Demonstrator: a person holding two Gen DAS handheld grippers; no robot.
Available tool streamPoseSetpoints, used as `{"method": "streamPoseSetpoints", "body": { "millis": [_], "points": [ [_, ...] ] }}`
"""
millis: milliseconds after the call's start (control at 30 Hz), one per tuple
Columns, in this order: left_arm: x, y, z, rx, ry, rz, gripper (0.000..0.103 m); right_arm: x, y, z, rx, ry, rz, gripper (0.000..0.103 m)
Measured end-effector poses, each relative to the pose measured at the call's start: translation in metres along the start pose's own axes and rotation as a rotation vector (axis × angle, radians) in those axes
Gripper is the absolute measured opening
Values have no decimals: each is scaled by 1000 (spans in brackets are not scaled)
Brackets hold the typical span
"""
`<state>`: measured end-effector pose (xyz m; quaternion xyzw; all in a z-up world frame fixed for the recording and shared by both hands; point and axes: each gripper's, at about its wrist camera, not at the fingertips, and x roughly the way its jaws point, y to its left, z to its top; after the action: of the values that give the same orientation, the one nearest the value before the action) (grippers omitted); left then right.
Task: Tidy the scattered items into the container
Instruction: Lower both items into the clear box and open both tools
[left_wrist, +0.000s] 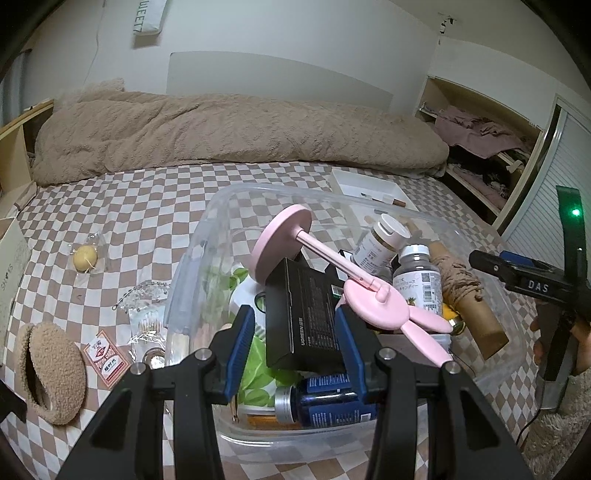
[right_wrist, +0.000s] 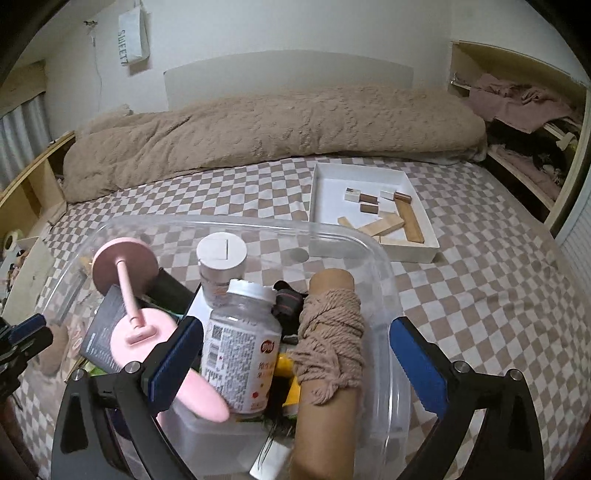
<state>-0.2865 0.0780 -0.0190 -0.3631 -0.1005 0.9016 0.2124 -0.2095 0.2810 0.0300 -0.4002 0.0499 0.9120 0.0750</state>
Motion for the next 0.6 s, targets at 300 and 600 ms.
{"method": "streamPoseSetpoints", "body": {
  "millis": [300, 600],
  "points": [
    [-7, -6, -4, 26, -8, 6, 45, -23, 0, -9, 38, -47, 40, 101],
    [-14, -8, -10, 24, -31, 28, 76, -51, 9, -27, 51, -115, 38, 101]
  ]
}}
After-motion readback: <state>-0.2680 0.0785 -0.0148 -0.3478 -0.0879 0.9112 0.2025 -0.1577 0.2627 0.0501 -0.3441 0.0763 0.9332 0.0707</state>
